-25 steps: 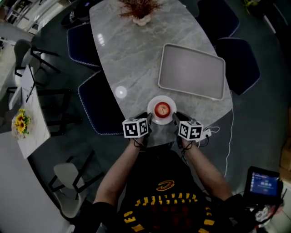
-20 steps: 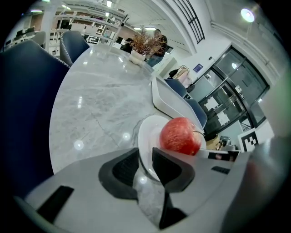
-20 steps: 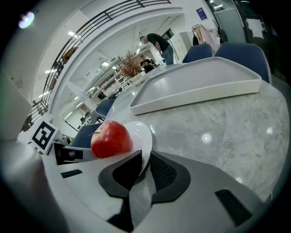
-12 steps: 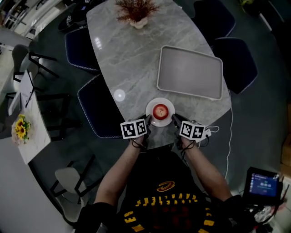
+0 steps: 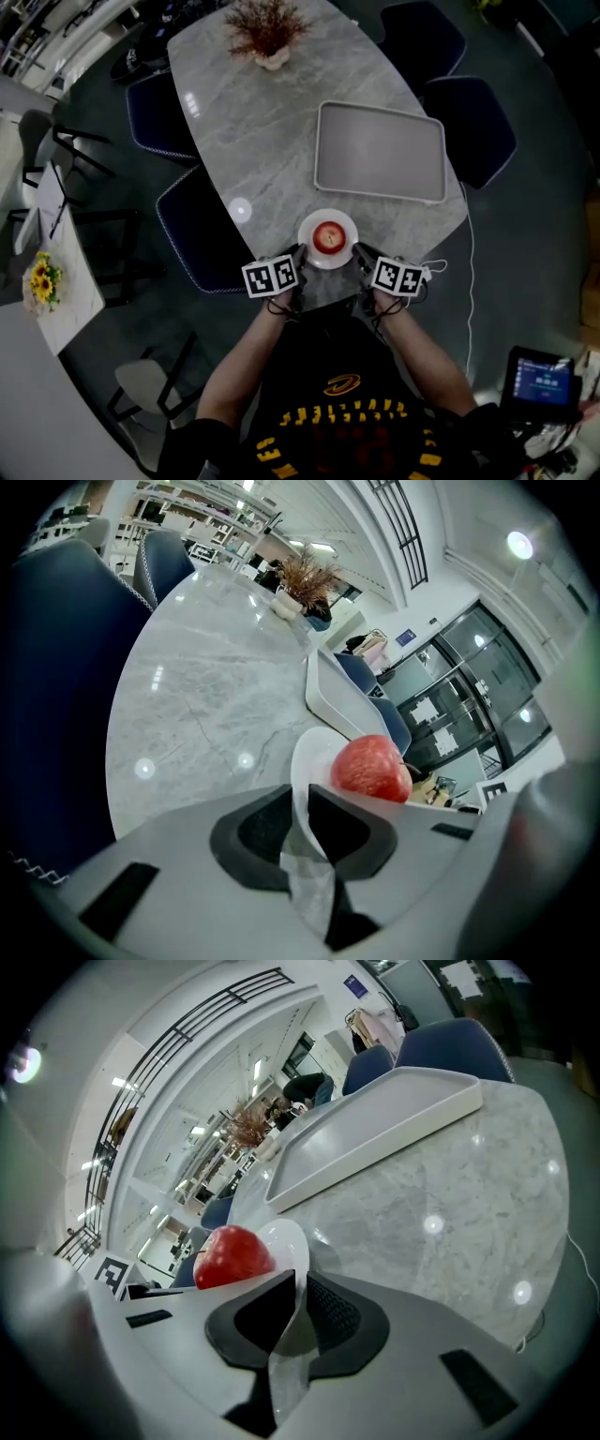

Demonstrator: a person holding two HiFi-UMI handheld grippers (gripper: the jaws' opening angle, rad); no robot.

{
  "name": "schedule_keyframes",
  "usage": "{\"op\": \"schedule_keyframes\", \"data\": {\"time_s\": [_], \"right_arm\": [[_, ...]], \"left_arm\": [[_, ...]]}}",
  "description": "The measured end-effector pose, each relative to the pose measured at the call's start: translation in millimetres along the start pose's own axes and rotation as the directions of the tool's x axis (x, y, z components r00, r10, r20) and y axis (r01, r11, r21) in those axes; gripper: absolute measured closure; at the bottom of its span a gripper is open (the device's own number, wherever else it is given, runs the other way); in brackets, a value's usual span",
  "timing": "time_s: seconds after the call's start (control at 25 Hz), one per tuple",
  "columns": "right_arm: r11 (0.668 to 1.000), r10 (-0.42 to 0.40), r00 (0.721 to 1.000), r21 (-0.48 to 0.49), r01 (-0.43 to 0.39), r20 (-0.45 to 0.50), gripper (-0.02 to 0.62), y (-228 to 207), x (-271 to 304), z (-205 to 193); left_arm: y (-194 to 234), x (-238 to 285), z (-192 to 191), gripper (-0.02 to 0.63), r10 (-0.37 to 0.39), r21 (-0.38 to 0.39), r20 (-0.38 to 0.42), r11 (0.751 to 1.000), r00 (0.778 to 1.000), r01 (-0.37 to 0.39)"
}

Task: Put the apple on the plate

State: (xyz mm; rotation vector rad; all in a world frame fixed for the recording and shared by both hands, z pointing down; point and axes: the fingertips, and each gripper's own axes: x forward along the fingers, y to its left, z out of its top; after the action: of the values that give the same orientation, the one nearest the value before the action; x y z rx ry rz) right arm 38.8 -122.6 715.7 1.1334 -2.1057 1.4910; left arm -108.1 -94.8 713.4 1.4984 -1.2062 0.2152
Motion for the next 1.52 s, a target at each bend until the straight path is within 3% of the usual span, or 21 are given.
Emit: {"op": "schedule_keyframes", "data": {"time_s": [0.32, 0.52, 0.8, 0.96, 1.12, 1.2, 1.36, 1.44, 1.52], "right_arm": [[0.998, 0.043, 0.995, 0.043, -0.047, 0.091, 0.552, 41.7, -52.6, -5.3], [0.992, 0.075, 0.984, 0.089, -0.090, 0.162, 0.552, 50.1, -83.5, 9.6], [0.975, 0.122, 0.951, 0.147, -0.169, 0.285, 0.558, 69.8, -123.7, 36.5], [0.960, 0.164, 0.919, 0.155, -0.232, 0.359, 0.561, 84.3, -141.6, 57.8], [0.929, 0.094, 0.916, 0.295, -0.221, 0.390, 0.564, 83.5, -157.1, 68.8], [0.929, 0.067, 0.916, 0.310, -0.203, 0.396, 0.566, 79.1, -164.5, 78.6], [0.943, 0.057, 0.908, 0.277, -0.186, 0.415, 0.566, 74.8, -174.0, 93.8], [0.956, 0.135, 0.887, 0.178, -0.234, 0.442, 0.566, 80.9, -175.8, 111.3], [0.947, 0.206, 0.865, 0.129, -0.295, 0.458, 0.566, 84.8, -175.7, 127.3]], "left_arm": [[-30.9, -54.6, 1.3, 0.555, -0.120, 0.005, 0.046, 0.993, 0.992, 0.120], [-64.1, -69.6, 9.8, 0.560, -0.209, 0.007, 0.070, 0.978, 0.975, 0.209], [-106.6, -91.9, 26.4, 0.566, -0.316, 0.030, 0.082, 0.949, 0.945, 0.314], [-127.2, -99.7, 37.7, 0.566, -0.368, 0.029, 0.089, 0.930, 0.925, 0.367], [-147.6, -104.0, 55.5, 0.569, -0.415, 0.013, 0.105, 0.909, 0.904, 0.416], [-158.4, -104.1, 65.2, 0.572, -0.437, 0.000, 0.115, 0.898, 0.892, 0.440], [-173.1, -107.6, 77.1, 0.575, -0.471, -0.004, 0.128, 0.880, 0.873, 0.476], [-181.2, -107.0, 82.9, 0.575, -0.481, -0.002, 0.135, 0.874, 0.866, 0.485], [-189.8, -103.2, 89.2, 0.577, -0.484, -0.009, 0.147, 0.871, 0.862, 0.491]]}}
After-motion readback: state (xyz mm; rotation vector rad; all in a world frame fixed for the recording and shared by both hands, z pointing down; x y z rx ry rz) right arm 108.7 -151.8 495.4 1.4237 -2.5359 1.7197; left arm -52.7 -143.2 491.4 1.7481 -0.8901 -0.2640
